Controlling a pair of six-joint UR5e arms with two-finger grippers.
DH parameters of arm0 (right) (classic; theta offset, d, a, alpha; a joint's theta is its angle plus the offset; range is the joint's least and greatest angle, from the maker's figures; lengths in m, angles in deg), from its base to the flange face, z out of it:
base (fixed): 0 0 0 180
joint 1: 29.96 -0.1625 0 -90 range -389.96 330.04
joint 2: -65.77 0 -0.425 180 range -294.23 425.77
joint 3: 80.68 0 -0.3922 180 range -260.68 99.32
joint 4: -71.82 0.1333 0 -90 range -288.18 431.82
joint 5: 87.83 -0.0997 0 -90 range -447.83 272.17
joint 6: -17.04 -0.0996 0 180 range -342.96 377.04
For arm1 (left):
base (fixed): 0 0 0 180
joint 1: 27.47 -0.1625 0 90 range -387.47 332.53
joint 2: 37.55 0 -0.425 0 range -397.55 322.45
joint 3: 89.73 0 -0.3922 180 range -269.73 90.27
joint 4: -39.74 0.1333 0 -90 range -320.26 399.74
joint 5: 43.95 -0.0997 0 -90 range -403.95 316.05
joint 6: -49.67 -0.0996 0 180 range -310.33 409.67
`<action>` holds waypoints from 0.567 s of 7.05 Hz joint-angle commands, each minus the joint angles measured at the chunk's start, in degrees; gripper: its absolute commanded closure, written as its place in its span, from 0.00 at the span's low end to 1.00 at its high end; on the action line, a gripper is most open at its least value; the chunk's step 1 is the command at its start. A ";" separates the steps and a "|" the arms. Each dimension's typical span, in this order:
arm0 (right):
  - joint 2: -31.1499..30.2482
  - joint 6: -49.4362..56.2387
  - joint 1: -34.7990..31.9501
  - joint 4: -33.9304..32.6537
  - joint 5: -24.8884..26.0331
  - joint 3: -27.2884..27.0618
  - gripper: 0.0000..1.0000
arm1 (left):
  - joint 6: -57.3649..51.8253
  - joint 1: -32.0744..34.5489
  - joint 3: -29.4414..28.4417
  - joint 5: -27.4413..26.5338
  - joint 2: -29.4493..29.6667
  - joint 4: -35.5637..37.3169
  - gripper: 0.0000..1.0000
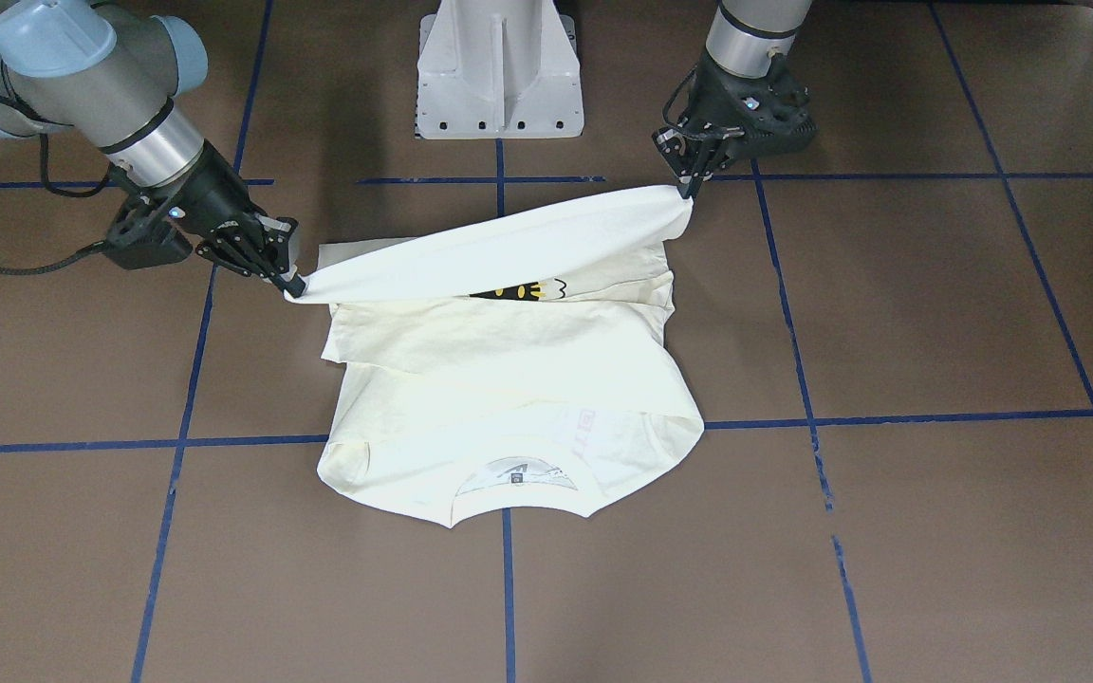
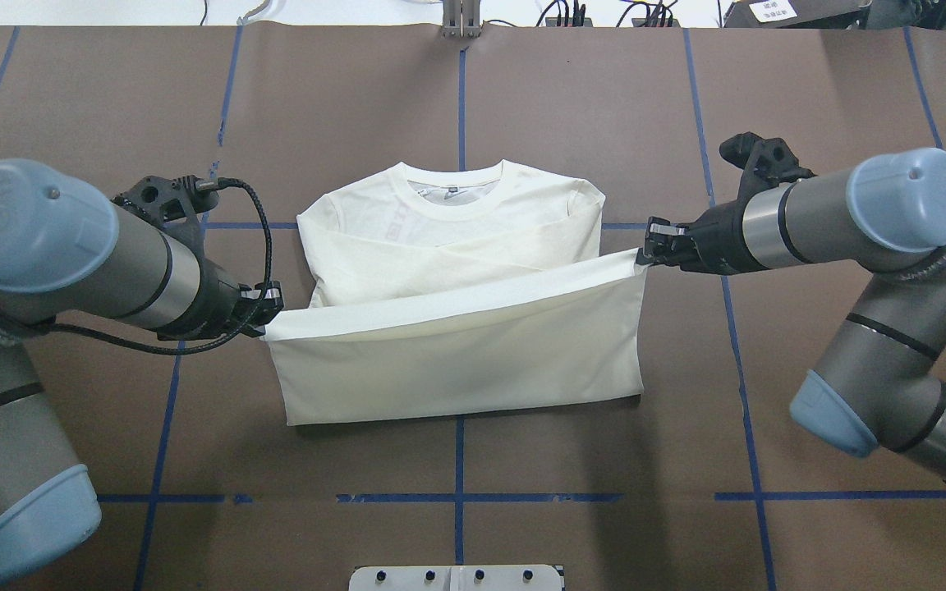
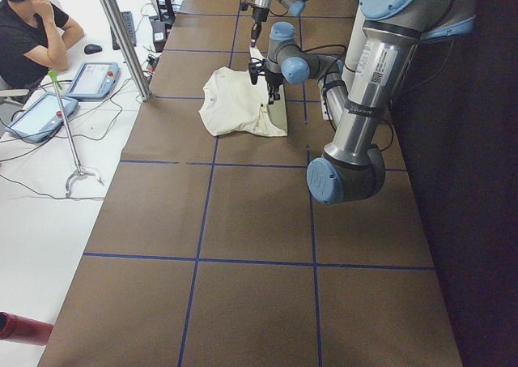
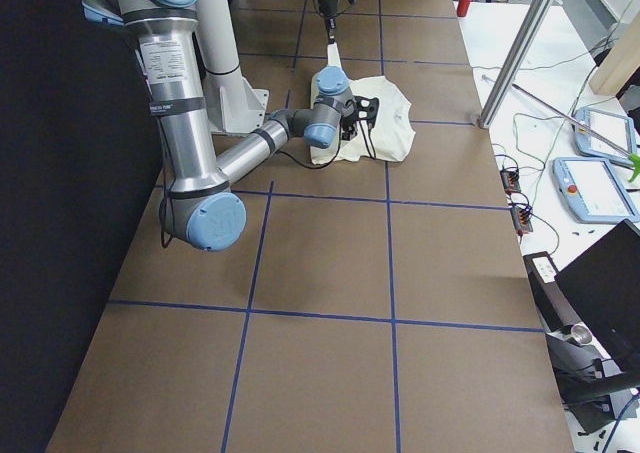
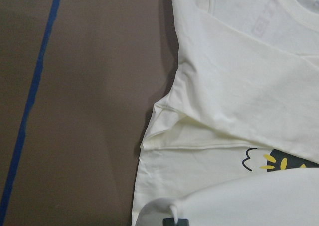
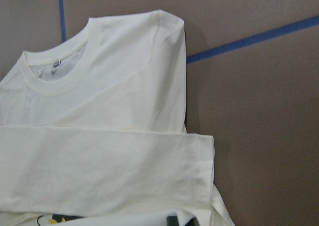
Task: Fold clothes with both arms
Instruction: 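Lift the hem with both grippers and fold it toward the collar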
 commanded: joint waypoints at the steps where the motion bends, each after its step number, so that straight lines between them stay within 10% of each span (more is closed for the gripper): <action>1: 7.74 -0.09 -3.17 -0.02 -0.04 9.19 1.00 | -2.64 4.24 -8.16 0.65 4.21 -1.03 1.00; 4: 15.22 0.18 -5.81 0.06 -0.31 19.48 1.00 | -3.44 8.39 -20.47 0.65 5.02 -13.03 1.00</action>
